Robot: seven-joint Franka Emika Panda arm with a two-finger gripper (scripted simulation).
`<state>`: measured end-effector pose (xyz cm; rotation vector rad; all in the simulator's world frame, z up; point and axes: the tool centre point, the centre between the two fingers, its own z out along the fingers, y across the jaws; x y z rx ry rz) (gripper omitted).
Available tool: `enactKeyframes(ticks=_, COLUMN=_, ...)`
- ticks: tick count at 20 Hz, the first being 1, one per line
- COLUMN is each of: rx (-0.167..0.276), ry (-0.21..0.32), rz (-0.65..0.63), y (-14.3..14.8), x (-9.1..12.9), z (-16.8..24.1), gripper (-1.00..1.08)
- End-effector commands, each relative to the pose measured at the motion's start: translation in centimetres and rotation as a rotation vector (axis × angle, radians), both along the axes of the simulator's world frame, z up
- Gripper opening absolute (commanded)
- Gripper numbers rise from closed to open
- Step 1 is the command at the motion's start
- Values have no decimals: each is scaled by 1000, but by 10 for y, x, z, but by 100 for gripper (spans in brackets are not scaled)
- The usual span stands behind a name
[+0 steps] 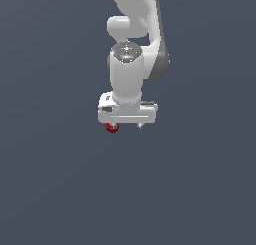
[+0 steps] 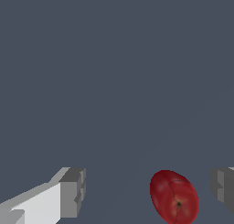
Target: Pick up the object and move it to a goal position.
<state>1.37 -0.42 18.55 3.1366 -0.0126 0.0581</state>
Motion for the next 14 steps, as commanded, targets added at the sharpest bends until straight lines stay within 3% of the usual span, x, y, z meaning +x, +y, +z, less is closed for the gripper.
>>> enactKeyframes(ticks=1, rx=0, ry=0, rz=0, y=0, x=0, z=0, gripper=100)
enactKeyframes(ticks=14, rx=-22, ry=-29, rz=-20, y=-27, x=4, z=16, gripper=100)
